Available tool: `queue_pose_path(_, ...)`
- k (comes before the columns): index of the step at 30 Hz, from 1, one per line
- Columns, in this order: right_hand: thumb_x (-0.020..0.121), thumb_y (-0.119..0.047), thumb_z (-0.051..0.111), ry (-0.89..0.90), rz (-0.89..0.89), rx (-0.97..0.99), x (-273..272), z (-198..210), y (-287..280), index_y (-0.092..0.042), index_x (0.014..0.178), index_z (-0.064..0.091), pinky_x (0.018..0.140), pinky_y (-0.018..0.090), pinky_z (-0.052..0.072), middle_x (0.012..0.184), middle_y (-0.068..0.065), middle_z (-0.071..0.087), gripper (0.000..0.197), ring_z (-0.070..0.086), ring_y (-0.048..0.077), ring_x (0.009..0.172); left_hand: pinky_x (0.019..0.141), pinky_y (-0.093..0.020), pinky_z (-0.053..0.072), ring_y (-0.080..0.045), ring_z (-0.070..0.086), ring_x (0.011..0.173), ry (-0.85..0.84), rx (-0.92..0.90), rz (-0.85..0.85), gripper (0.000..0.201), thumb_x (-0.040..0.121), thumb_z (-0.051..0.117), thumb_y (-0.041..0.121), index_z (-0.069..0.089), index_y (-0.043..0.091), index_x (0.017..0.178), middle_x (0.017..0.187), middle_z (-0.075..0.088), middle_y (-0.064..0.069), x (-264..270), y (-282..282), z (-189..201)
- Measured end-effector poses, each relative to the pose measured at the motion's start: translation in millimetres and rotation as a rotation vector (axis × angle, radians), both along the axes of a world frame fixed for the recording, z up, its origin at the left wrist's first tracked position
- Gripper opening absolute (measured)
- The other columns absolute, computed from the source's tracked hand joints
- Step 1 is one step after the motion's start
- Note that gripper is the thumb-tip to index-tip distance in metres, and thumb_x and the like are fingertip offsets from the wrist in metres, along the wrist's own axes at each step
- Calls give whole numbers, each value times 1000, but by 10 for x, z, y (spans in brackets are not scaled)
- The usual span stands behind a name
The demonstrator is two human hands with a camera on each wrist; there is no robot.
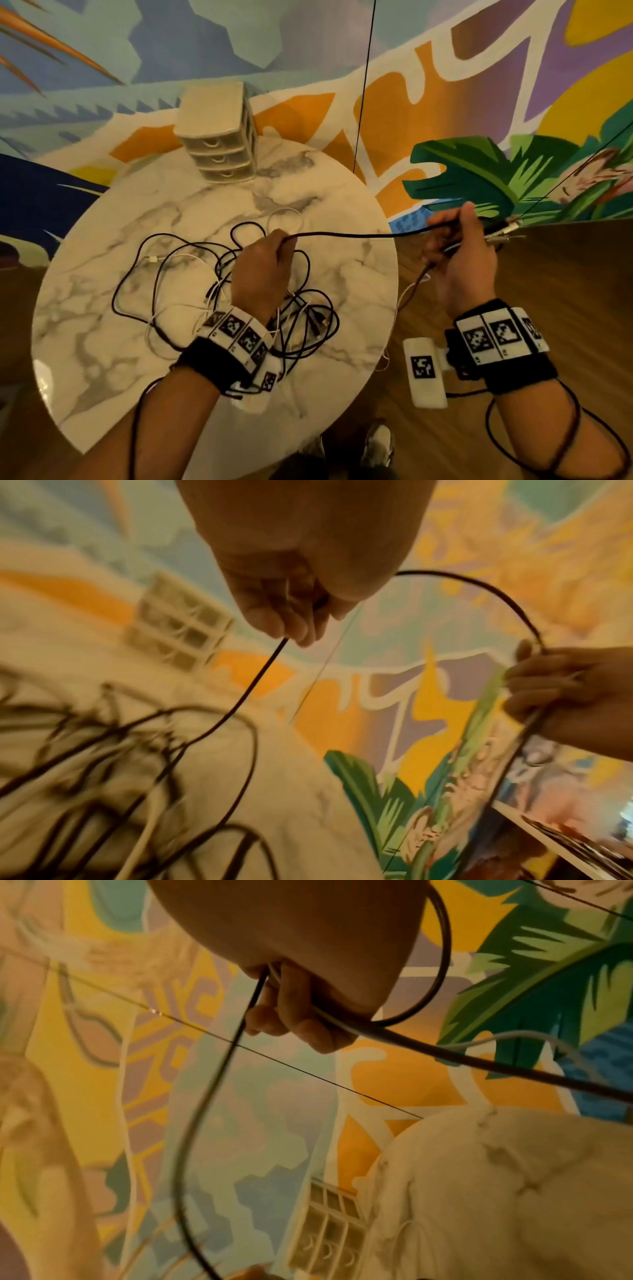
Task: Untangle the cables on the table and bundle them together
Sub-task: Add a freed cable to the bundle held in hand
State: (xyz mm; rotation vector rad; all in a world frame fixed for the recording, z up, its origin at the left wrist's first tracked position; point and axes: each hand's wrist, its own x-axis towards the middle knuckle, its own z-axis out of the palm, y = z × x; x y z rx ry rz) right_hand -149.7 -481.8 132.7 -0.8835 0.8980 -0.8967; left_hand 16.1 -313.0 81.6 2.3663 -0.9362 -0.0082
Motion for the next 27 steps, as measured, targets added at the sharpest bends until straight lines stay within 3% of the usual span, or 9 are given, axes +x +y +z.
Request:
queue_pose_path(2,100,-37,41,-70,-63,67,-9,16,-17,-16,60,53,44,21,32,50,-4,52,46,44,9,41,58,-31,42,-23,60,69,-31,32,-116,28,97,43,36,63,16,93,78,67,-3,-208,18,33)
queue_pose_path(4,100,-37,41,-103,-98,61,-31,28,-62,-20,51,54,48,26,29,48,-3,52,53,44,12,43,65,-34,49,-21,63,80,39,288,-267,31,97,39,43,62,23,99,87,68,0,-398,164,-295)
queue_pose_path(7,101,-36,40,-125,-136,35,-156,76,-144,-21,41,55,47,26,29,46,-5,52,63,41,12,41,74,-33,47,-23,62,95,201,426,-220,27,97,42,41,63,25,104,101,68,-1,-247,361,-674)
queue_pose_path(12,101,-37,38,-150,-224,49,-441,59,-300,-20,52,52,45,23,28,43,-6,43,53,35,10,38,61,-29,41,-21,62,69,137,34,11,34,98,41,37,66,16,89,74,67,-5,14,150,-30)
queue_pose_path(16,100,-40,40,-108,-250,19,-703,-17,-445,-16,63,46,49,28,15,51,-1,36,44,27,14,43,43,-22,34,-17,43,41,653,-265,-121,44,100,42,32,60,9,67,47,49,-2,-502,-132,463)
queue_pose_path(21,101,-39,39,6,-269,-14,-1155,3,-574,-15,60,46,43,21,16,43,-4,36,48,25,11,38,45,-26,37,-17,45,40,1013,104,-476,44,99,41,35,61,10,70,49,52,-6,-1397,-227,-73)
queue_pose_path(24,101,-39,36,107,-210,-55,-1399,-17,-559,-14,60,50,43,21,18,40,-4,37,51,27,11,36,46,-23,43,-10,55,45,1144,432,-516,30,96,48,34,60,7,93,59,61,1,-1647,-174,-567)
queue_pose_path(25,101,-40,35,149,-181,-78,-1484,-37,-543,-14,60,51,42,20,19,40,-4,38,51,28,11,36,51,-23,48,-10,61,57,1124,551,-518,31,94,52,35,55,7,108,74,66,3,-1695,-190,-678)
queue_pose_path(27,101,-40,35,267,-113,-119,-1624,-100,-493,-15,60,54,41,20,24,42,-3,41,52,33,10,37,82,-31,52,-18,61,101,827,710,-566,61,87,59,46,38,18,137,118,56,-2,-1751,-300,-745)
